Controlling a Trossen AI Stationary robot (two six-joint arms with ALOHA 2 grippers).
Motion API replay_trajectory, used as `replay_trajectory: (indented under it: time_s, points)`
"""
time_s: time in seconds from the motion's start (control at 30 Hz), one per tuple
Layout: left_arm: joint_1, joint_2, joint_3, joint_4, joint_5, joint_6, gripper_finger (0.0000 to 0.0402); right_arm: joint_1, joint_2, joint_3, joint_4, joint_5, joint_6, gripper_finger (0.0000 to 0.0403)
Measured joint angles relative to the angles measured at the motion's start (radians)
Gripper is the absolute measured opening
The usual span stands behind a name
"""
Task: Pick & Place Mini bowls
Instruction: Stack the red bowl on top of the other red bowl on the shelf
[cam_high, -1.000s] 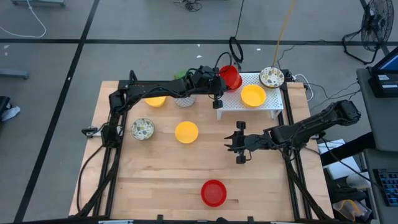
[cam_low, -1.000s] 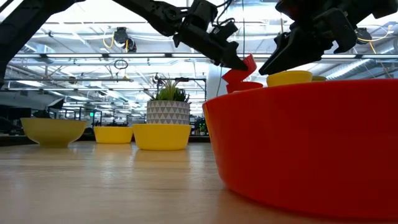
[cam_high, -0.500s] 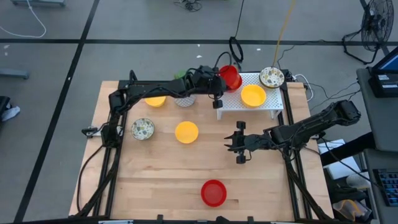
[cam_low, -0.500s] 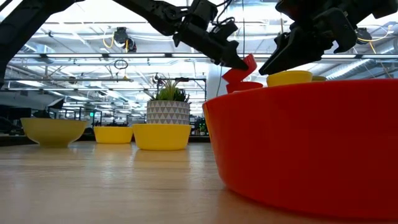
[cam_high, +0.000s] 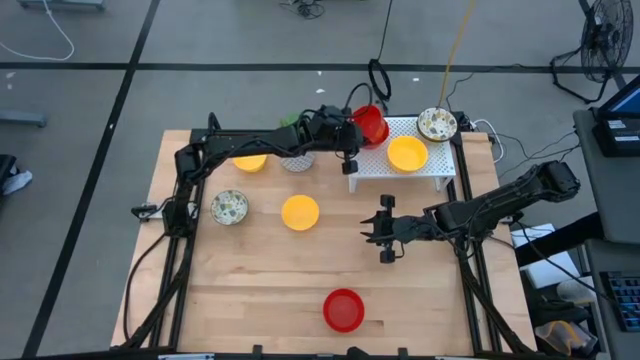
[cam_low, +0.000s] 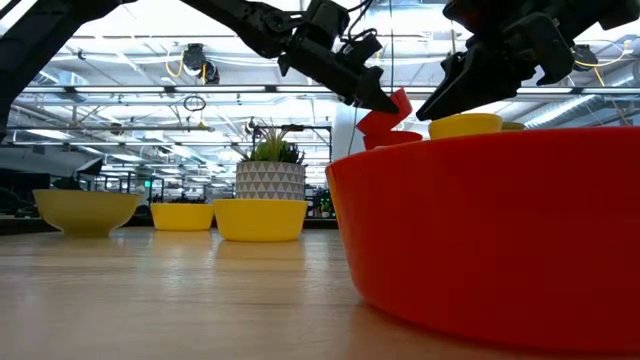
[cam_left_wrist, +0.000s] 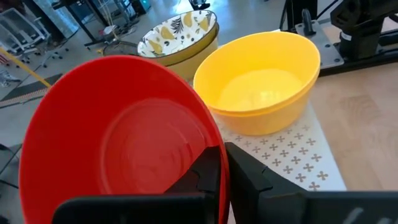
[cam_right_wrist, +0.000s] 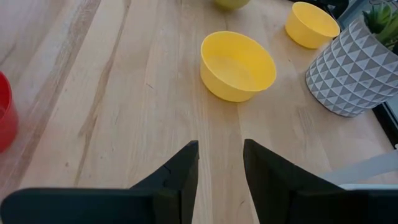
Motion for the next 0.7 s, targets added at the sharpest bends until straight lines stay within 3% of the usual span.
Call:
replay_trajectory:
  time_s: [0.17, 0.7]
  points:
    - [0.0, 0.0, 0.0, 0.0, 0.0, 0.01, 0.0006, 0.0, 0.0, 0.0, 0.0, 0.0, 0.0, 0.0114]
    - [0.0, 0.0, 0.0, 0.001, 0.0, 0.012, 0.0019, 0.0, 0.0, 0.0, 0.0, 0.0, 0.0, 0.0114]
